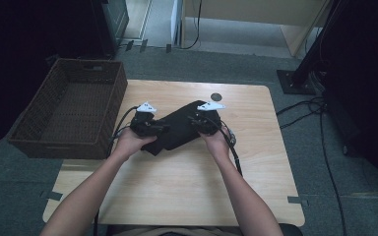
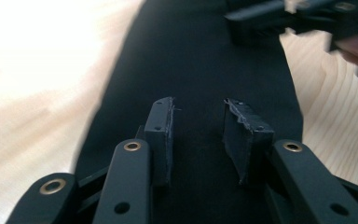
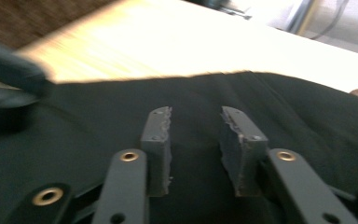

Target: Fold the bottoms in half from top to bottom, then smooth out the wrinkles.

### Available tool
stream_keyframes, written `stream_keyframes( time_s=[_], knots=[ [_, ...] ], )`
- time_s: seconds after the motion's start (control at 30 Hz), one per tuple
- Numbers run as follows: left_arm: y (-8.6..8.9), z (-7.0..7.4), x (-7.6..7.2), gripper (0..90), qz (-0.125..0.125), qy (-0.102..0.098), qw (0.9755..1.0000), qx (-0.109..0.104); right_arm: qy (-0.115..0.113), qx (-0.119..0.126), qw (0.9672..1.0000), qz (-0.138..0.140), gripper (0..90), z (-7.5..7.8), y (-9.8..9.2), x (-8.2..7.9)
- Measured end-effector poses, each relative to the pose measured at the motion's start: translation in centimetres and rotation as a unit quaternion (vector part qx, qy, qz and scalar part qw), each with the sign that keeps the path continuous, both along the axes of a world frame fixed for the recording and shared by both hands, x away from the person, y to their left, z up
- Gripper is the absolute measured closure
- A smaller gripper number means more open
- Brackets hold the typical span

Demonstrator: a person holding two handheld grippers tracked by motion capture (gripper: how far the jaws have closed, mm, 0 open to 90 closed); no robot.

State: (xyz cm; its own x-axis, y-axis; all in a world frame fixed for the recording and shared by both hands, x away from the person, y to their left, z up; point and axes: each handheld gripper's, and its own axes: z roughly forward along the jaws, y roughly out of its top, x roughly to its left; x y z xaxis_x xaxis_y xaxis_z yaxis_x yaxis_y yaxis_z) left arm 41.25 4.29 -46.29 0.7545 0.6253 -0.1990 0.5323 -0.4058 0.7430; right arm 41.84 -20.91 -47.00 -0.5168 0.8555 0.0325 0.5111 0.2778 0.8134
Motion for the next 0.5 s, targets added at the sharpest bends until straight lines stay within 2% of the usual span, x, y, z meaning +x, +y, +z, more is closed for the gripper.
stream_keyframes(
  time_s=[0.07,0.13,0.27,0.37,0.43,0.5],
  knots=[
    [0.0,-0.7,-0.4,59.4,0.0,0.007,1.0,0.004,0.003,-0.014,0.9999,0.002,53.7,-0.9,-0.1,0.3],
    [0.2,-1.3,-0.6,54.7,0.006,0.013,0.9999,0.006,0.012,-0.011,0.9999,0.006,52.1,-1.7,-0.2,0.2],
    [0.4,-2.0,-0.8,49.5,0.022,0.023,0.9994,-0.011,0.027,-0.01,0.9996,0.007,51.7,-2.7,-0.3,-0.2],
    [0.2,-2.4,-1.0,49.0,0.017,0.012,0.9998,-0.001,0.035,0.003,0.9994,0.003,52.0,-3.0,-0.5,-0.3],
    [0.2,-2.5,-0.8,49.0,0.013,0.017,0.9997,-0.007,0.034,0.004,0.9994,0.002,51.8,-3.1,-0.5,-0.6],
    [0.3,-2.7,-0.6,49.2,0.003,0.013,0.9999,-0.008,0.03,0.002,0.9995,0.003,51.2,-3.3,-0.6,-1.2]
  ],
)
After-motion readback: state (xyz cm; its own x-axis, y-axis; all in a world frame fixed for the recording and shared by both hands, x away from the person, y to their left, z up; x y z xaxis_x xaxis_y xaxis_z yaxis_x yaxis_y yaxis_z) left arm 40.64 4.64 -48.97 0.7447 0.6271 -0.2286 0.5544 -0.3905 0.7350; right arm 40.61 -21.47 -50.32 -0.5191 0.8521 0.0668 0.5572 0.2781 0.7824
